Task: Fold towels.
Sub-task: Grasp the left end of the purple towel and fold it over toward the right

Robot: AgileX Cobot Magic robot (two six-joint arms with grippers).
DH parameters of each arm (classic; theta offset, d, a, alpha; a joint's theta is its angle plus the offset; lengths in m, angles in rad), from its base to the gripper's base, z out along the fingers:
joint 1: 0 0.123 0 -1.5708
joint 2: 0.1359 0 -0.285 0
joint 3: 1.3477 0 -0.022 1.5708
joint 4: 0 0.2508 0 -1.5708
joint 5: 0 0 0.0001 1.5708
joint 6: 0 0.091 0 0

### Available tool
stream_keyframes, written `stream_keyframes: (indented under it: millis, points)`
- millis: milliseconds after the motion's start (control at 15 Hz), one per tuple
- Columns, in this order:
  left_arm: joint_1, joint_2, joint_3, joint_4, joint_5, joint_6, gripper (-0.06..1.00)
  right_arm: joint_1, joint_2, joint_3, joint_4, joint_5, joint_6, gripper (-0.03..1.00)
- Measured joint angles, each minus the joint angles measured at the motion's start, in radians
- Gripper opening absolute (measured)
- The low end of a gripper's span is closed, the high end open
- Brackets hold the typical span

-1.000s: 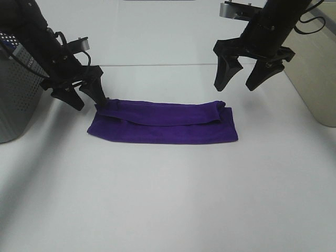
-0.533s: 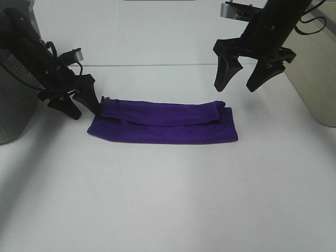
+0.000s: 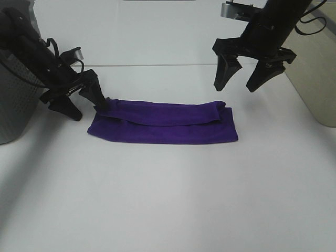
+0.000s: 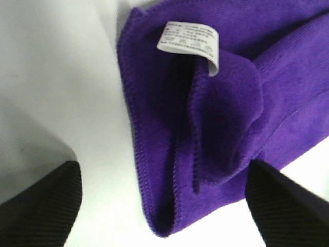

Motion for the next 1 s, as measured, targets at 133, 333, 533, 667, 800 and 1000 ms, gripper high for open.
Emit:
stream_keyframes:
  millis: [133,333,533,667,800,1000]
  points:
    - [-0.002,0.013,-0.004,-0.028,0.006,0.000,0.79,0.000,0.000,0.000,0.007,0.000,0.000,0.77]
    - [-0.037,0.022,-0.012,-0.037,0.011,0.000,0.78,0.000,0.000,0.000,0.007,0.001,0.000,0.77]
    - [-0.093,0.032,-0.016,-0.050,0.015,-0.005,0.76,0.000,0.000,0.000,0.008,0.008,0.000,0.77]
    - [-0.128,0.034,-0.016,-0.035,0.007,-0.024,0.66,0.000,0.000,0.000,0.012,0.026,0.000,0.77]
    - [-0.141,0.042,-0.016,-0.014,-0.009,-0.035,0.38,0.000,0.000,0.000,0.012,0.039,0.000,0.77]
    - [-0.141,0.048,-0.015,0.006,-0.019,-0.023,0.02,0.000,0.000,0.000,0.013,0.057,0.000,0.77]
